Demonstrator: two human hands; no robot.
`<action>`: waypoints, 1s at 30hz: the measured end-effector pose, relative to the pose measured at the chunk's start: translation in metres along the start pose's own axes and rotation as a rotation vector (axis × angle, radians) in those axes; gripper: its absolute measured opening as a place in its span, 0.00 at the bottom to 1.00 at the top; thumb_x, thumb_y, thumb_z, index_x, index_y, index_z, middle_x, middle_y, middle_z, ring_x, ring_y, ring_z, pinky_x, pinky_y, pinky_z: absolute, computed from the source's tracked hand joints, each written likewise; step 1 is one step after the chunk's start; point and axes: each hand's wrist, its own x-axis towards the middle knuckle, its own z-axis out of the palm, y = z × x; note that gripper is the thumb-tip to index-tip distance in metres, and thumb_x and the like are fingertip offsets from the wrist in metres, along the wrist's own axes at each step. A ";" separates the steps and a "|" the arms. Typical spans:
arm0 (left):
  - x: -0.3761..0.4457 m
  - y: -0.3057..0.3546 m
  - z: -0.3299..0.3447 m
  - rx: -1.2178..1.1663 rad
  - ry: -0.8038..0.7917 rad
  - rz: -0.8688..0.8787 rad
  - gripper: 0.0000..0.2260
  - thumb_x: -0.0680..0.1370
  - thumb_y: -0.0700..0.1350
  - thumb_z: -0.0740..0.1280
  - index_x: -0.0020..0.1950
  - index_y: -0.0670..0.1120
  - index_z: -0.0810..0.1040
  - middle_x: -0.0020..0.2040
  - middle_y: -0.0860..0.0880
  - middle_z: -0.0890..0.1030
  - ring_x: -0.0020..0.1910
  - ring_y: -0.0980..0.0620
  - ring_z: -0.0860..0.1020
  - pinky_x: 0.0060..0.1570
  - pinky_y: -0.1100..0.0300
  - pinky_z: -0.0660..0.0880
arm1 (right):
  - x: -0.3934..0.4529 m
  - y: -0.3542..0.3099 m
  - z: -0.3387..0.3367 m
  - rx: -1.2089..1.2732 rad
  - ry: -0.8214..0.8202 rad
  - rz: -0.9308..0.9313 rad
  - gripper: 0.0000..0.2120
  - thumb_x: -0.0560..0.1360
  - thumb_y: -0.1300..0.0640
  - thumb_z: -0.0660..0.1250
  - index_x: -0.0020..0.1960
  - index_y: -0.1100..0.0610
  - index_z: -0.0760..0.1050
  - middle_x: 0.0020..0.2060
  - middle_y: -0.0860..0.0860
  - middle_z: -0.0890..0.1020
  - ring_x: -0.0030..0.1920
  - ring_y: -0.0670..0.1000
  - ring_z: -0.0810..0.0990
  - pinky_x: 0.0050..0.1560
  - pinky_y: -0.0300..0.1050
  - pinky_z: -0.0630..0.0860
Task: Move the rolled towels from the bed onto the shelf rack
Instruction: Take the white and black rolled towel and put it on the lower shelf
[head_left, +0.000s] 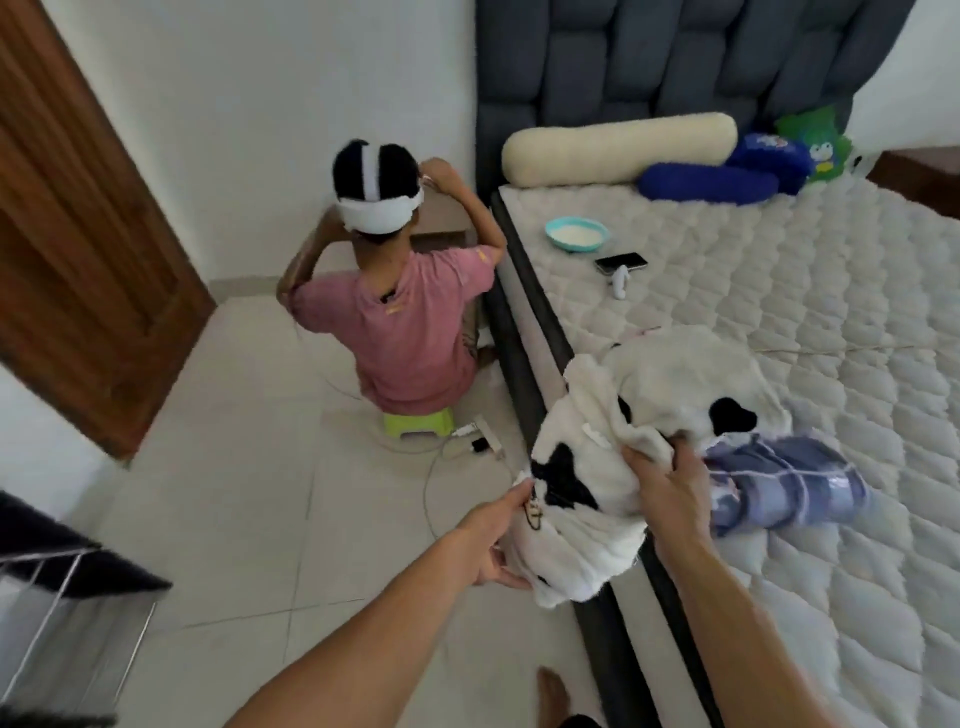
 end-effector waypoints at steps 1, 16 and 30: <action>-0.010 0.007 -0.023 -0.049 0.035 0.032 0.30 0.70 0.66 0.68 0.64 0.47 0.77 0.62 0.45 0.77 0.60 0.41 0.77 0.58 0.38 0.76 | -0.004 -0.012 0.025 -0.003 -0.071 -0.026 0.11 0.72 0.56 0.70 0.53 0.53 0.75 0.49 0.52 0.82 0.51 0.55 0.79 0.52 0.50 0.75; -0.077 0.048 -0.334 -0.869 0.581 0.339 0.25 0.75 0.66 0.62 0.59 0.48 0.78 0.46 0.48 0.80 0.44 0.46 0.78 0.46 0.46 0.78 | -0.071 -0.117 0.429 -0.136 -1.057 -0.507 0.08 0.73 0.58 0.70 0.49 0.52 0.73 0.38 0.41 0.78 0.40 0.44 0.76 0.37 0.35 0.70; -0.071 0.036 -0.479 -1.481 0.872 0.314 0.28 0.74 0.69 0.60 0.59 0.48 0.76 0.52 0.45 0.79 0.48 0.44 0.78 0.38 0.49 0.78 | -0.184 -0.136 0.694 -0.401 -1.715 -0.778 0.19 0.75 0.57 0.66 0.65 0.59 0.71 0.58 0.56 0.81 0.59 0.57 0.78 0.46 0.35 0.66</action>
